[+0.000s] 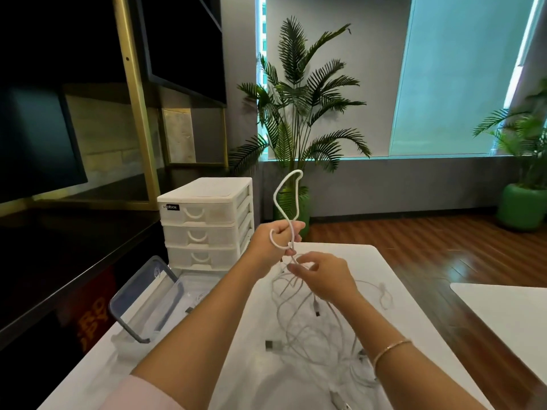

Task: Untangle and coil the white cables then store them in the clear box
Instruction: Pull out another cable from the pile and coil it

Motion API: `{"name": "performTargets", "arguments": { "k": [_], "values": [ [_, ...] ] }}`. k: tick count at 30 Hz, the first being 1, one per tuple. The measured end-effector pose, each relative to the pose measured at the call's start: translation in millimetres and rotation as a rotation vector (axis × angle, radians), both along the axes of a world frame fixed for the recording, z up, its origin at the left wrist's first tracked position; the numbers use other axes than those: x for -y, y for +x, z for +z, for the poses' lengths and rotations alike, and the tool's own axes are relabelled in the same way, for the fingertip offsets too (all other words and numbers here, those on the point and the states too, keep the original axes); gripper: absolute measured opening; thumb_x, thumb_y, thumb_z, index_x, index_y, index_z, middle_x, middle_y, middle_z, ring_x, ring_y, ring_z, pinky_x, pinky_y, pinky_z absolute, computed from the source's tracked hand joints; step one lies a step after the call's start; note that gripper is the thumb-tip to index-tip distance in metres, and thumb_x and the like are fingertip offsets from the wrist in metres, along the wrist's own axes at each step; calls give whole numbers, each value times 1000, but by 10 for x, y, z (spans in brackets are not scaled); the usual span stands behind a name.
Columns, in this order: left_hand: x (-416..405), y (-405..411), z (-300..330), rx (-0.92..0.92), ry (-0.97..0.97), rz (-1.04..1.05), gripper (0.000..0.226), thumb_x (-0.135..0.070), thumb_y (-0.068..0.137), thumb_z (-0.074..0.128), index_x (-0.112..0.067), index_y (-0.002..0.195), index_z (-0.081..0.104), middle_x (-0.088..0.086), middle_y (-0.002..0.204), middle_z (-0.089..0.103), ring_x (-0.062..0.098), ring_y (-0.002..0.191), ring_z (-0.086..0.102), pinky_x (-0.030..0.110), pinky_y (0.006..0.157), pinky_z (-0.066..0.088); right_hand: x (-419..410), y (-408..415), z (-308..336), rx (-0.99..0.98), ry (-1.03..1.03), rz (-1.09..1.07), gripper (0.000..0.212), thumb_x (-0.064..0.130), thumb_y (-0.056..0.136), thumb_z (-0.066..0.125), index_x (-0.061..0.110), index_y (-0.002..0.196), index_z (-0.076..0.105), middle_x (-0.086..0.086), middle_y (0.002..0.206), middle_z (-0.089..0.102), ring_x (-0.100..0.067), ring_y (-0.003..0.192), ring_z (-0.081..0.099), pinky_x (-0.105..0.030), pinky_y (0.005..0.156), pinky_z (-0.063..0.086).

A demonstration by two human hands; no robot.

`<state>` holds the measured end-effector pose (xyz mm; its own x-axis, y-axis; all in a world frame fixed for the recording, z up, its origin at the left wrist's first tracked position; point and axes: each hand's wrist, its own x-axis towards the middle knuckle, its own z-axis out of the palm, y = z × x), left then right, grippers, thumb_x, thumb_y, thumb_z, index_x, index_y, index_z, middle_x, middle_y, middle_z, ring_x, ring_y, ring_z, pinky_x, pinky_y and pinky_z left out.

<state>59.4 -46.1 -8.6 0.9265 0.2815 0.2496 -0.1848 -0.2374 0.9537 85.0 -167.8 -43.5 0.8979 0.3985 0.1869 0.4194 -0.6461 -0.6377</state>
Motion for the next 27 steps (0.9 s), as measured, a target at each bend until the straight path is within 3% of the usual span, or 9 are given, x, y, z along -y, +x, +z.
{"name": "performTargets", "arguments": {
  "k": [4,7,12,14,16,19,21,23,27],
  "values": [
    [-32,-32,148,86,32,16,26,-25,95,51,-9,109,65,1,75,56,13,59,49,12,46,41,-64,76,-150,68,117,-84,18,26,87,61,18,99,72,-1,101,71,-15,86,63,-28,80,53],
    [-160,-17,335,171,-55,82,28,-23,95,51,-7,113,64,1,73,53,11,58,46,12,47,41,-21,139,-266,-14,139,-91,17,16,87,59,12,96,73,-3,95,70,-15,74,60,-32,80,56],
    [-273,-27,571,229,-51,34,23,-22,95,51,-9,108,64,4,75,51,10,56,44,13,49,44,16,193,-406,7,116,-126,19,22,86,62,12,99,72,-4,103,71,-10,79,59,-17,75,42],
    [-274,-33,595,253,-72,43,23,-22,96,49,-9,108,64,4,75,50,8,51,47,16,52,45,-6,224,-423,-38,64,-147,20,21,87,62,12,102,71,-5,104,70,-12,78,60,-19,75,44],
    [-287,-30,617,287,-132,36,22,-22,97,47,-11,106,63,2,72,51,4,43,47,21,58,45,-27,217,-414,-61,-5,-188,23,21,86,62,13,106,69,-6,109,68,-19,93,62,-25,81,49],
    [-280,-25,644,300,-195,-12,21,-22,97,46,-11,104,63,2,70,50,4,42,47,24,62,48,-76,137,-367,78,-45,-234,39,31,83,64,22,121,58,-5,121,50,-20,113,47,-29,87,45],
    [-244,-9,639,303,-257,-63,20,-20,97,46,-10,101,63,1,67,51,5,43,47,20,61,52,-158,97,-278,188,-17,-139,44,40,81,64,28,122,56,-2,119,48,-18,112,44,-30,90,44],
    [-196,4,614,302,-316,-101,19,-19,97,46,-11,97,64,-1,64,52,5,41,47,18,57,53,-253,110,-172,173,-34,-12,38,43,84,61,27,118,60,-2,116,55,-19,108,51,-31,91,45],
    [-160,-12,489,246,-370,-82,19,-20,97,46,-13,92,63,0,68,51,4,36,40,16,50,50,-346,167,44,11,141,33,23,21,95,44,12,103,64,-6,107,66,-20,99,58,-29,83,45]
  ]
}}
